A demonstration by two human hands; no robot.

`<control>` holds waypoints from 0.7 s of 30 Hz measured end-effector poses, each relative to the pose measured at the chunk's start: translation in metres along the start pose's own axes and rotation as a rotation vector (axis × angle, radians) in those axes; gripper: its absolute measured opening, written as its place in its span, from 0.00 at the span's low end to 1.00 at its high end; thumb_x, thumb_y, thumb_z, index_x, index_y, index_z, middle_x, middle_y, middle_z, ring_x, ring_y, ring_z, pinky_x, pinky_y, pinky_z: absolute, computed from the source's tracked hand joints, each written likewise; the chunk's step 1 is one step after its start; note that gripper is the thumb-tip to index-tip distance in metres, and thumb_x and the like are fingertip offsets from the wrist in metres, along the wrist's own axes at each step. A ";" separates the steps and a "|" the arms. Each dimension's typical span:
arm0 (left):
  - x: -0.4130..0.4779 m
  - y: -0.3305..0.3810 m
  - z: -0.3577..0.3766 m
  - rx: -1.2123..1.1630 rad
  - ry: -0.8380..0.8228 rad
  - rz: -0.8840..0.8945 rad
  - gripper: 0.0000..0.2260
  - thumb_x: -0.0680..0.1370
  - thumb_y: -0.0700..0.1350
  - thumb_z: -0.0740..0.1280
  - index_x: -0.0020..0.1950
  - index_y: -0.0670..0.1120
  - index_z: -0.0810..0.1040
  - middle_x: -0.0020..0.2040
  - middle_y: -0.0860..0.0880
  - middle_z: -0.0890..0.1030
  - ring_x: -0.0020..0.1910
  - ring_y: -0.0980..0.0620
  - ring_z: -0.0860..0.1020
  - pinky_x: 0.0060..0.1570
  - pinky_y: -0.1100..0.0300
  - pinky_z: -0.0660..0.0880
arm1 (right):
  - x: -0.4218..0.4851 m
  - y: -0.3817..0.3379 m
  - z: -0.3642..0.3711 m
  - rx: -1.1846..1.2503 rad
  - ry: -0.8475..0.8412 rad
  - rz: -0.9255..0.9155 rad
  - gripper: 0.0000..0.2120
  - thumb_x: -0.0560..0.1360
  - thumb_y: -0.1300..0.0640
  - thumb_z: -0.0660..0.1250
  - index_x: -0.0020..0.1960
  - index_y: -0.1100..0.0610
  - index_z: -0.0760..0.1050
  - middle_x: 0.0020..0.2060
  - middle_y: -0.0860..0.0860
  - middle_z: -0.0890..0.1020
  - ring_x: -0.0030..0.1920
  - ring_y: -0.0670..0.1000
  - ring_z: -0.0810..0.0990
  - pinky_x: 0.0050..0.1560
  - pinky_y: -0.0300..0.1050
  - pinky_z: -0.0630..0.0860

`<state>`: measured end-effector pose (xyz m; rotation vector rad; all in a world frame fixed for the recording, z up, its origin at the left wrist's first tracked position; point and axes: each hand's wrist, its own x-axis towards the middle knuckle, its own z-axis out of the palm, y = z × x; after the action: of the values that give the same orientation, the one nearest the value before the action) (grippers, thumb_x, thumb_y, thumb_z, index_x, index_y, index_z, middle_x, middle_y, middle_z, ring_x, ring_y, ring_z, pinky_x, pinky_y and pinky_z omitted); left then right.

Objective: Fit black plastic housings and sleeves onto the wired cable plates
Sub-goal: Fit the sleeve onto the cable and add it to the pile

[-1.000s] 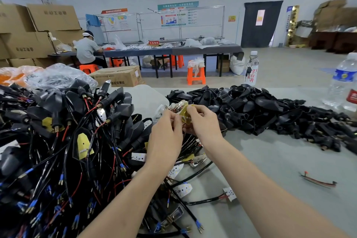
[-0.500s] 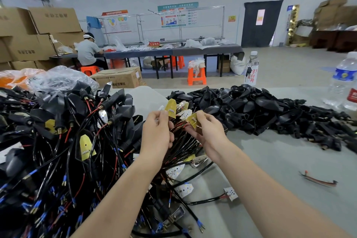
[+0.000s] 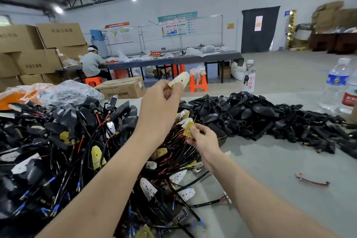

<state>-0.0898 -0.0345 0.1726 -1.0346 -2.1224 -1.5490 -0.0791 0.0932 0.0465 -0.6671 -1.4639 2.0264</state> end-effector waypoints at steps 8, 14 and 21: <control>0.010 0.044 -0.042 -0.270 0.112 -0.081 0.13 0.79 0.61 0.64 0.48 0.52 0.76 0.28 0.60 0.71 0.27 0.60 0.67 0.36 0.57 0.65 | -0.047 -0.017 -0.010 -0.443 0.176 -0.330 0.21 0.83 0.49 0.55 0.75 0.48 0.62 0.69 0.51 0.68 0.62 0.49 0.72 0.60 0.43 0.65; 0.021 0.101 -0.065 -0.559 0.156 -0.020 0.11 0.82 0.55 0.64 0.44 0.50 0.71 0.26 0.57 0.68 0.24 0.58 0.61 0.21 0.65 0.59 | -0.102 -0.040 0.017 -0.289 -0.339 -0.411 0.12 0.83 0.46 0.57 0.63 0.38 0.74 0.54 0.36 0.80 0.52 0.32 0.76 0.50 0.28 0.71; 0.007 0.102 -0.049 -0.886 0.114 -0.222 0.12 0.83 0.52 0.62 0.43 0.50 0.68 0.29 0.54 0.63 0.24 0.57 0.55 0.21 0.64 0.53 | -0.130 -0.041 -0.009 -0.353 -0.290 -0.487 0.21 0.78 0.36 0.61 0.68 0.38 0.63 0.65 0.37 0.68 0.64 0.29 0.65 0.65 0.38 0.66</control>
<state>-0.0302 -0.0615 0.2656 -0.9049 -1.4849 -2.6885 0.0270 0.0209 0.0927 -0.1170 -1.9547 1.5449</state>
